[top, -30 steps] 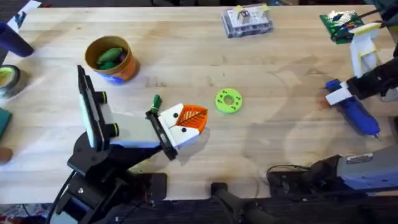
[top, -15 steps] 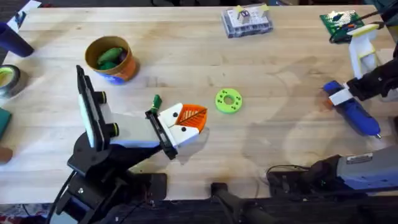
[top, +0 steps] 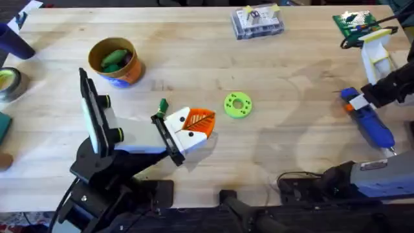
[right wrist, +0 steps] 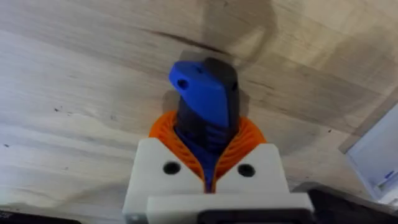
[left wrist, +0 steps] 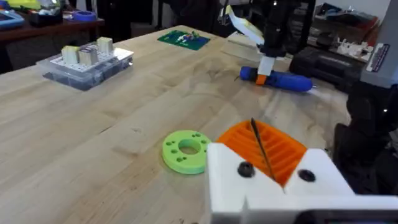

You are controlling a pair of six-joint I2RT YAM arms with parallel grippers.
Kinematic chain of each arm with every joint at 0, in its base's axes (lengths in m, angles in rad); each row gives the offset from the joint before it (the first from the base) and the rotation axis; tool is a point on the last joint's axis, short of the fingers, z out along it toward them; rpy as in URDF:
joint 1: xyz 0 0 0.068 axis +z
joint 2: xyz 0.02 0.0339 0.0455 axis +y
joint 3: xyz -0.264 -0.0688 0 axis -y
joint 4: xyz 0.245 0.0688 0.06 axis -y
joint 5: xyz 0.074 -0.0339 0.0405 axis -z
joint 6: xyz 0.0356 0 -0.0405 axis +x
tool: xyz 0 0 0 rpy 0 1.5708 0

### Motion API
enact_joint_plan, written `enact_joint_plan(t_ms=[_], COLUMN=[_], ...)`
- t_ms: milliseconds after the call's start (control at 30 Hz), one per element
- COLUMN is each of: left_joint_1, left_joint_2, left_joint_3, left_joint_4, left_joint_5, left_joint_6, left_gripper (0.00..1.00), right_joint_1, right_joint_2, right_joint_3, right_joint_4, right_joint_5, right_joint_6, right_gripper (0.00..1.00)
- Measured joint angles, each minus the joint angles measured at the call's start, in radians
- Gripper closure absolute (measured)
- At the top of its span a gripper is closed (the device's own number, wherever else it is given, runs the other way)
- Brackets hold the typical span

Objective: Pick up the gripper from the table and insert it into the empty holder that is missing its gripper. Then pick up a screw, insert it into the mounting hole, and use the screwdriver to tighten it. Finally, clean up the table by picking up the vegetable and placing it into the bucket.

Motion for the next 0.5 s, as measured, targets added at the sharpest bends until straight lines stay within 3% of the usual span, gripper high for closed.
enact_joint_plan(t_ms=[300, 500], left_joint_1=[0.0, 0.0], left_joint_2=[0.0, 0.0], left_joint_3=[0.0, 0.0], left_joint_4=[0.0, 0.0], left_joint_5=[0.0, 0.0], left_joint_6=[0.0, 0.0], left_gripper=[0.986, 0.986], right_joint_1=[0.08, 0.083], right_joint_2=[-0.019, -0.206], right_joint_3=[0.043, 0.103], right_joint_4=[0.085, 0.147], right_joint_5=[0.005, -0.048], right_joint_6=[0.203, 0.372], right_gripper=[0.976, 0.976])
